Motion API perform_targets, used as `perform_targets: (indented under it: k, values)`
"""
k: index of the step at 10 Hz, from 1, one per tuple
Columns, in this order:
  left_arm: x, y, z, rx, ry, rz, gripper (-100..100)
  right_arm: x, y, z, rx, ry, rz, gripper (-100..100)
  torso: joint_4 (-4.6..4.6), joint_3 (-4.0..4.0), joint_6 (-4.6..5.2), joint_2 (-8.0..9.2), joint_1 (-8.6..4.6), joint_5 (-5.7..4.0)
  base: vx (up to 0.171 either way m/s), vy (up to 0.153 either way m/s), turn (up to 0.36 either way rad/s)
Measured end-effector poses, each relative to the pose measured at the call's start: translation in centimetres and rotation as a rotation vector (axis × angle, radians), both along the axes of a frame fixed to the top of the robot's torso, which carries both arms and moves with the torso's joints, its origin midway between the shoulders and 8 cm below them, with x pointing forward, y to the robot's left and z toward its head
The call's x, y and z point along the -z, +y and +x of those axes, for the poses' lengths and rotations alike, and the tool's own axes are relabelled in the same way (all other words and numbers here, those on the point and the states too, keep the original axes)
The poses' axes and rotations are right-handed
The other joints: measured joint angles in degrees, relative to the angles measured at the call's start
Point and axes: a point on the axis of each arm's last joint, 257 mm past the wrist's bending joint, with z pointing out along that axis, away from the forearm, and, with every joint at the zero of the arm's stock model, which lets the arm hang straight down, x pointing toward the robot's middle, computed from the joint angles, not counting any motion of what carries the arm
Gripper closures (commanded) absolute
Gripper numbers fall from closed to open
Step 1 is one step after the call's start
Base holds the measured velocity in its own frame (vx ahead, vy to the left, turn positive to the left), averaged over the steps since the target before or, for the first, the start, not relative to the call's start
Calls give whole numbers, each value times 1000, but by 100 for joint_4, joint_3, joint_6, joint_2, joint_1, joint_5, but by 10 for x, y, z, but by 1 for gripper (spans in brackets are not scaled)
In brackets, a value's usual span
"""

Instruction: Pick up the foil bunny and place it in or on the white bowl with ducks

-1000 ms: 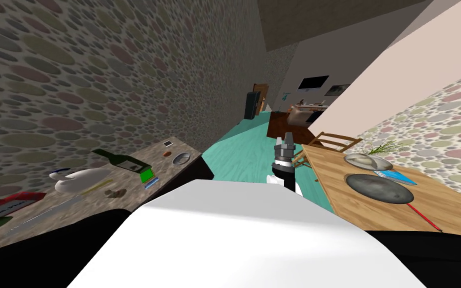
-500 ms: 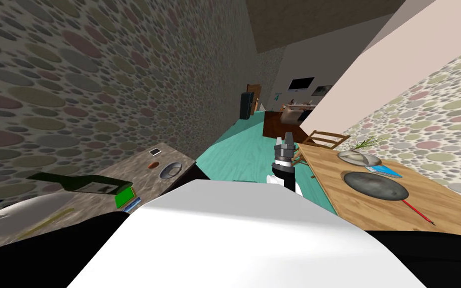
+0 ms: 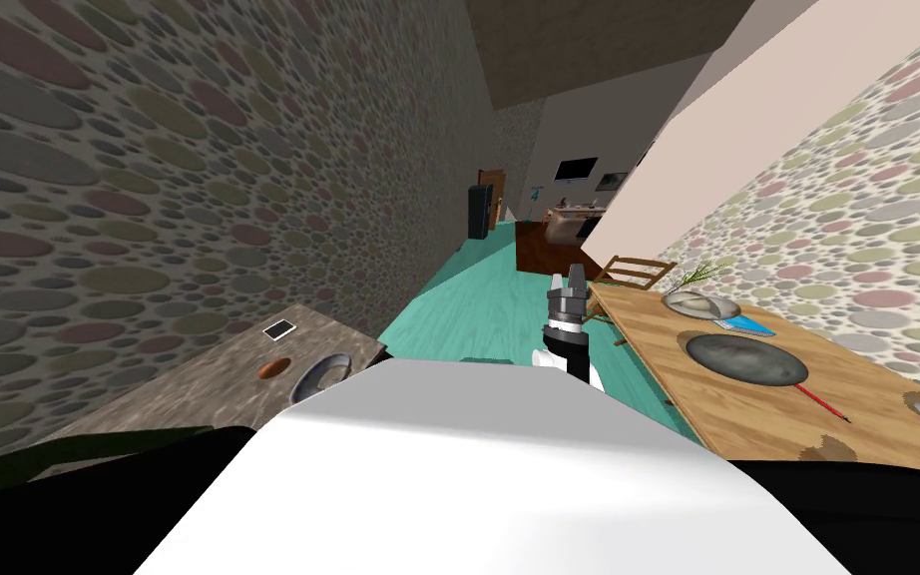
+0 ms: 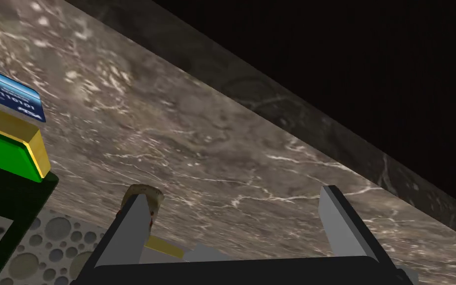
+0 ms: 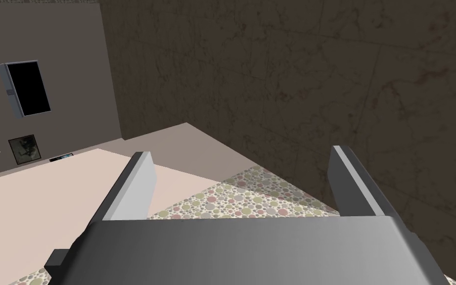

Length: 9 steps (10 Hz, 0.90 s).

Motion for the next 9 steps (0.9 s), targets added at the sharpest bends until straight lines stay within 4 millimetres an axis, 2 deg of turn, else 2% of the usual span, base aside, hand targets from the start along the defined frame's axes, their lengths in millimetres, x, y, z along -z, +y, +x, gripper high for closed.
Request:
perform_targets:
  k: [1, 4, 5, 6, 7, 9]
  values:
    - [-5, 4, -7, 9, 26, -2, -100, 0, 0, 0, 0, 0, 0, 0, 2, 5, -1, 7, 5, 1, 92, 209, -133]
    - [-19, 14, -12, 43, 76, -9, -100, 0, 0, 0, 0, 0, 0, 0, 9, 20, -3, 33, 11, 4, 45, 192, -91]
    - [-22, 18, -11, 59, 92, -11, -100, 0, 0, 0, 0, 0, 0, 0, 9, 21, -3, 36, 13, 4, 15, 92, -32]
    - [-23, 19, -10, 61, 93, -11, 0, 0, 0, 0, 0, 0, 0, 0, 12, 27, -7, 44, -22, -1, 4, 18, -3]
    - [-23, 19, -10, 61, 93, -11, -100, 0, 0, 0, 0, 0, 0, 0, 14, 31, -9, 50, -51, -9, 0, 41, -5]
    - [-12, 17, -9, 61, 92, -11, -100, 0, 0, 0, 0, 0, 0, 0, 15, 33, -9, 53, -44, -8, 6, 66, -7]
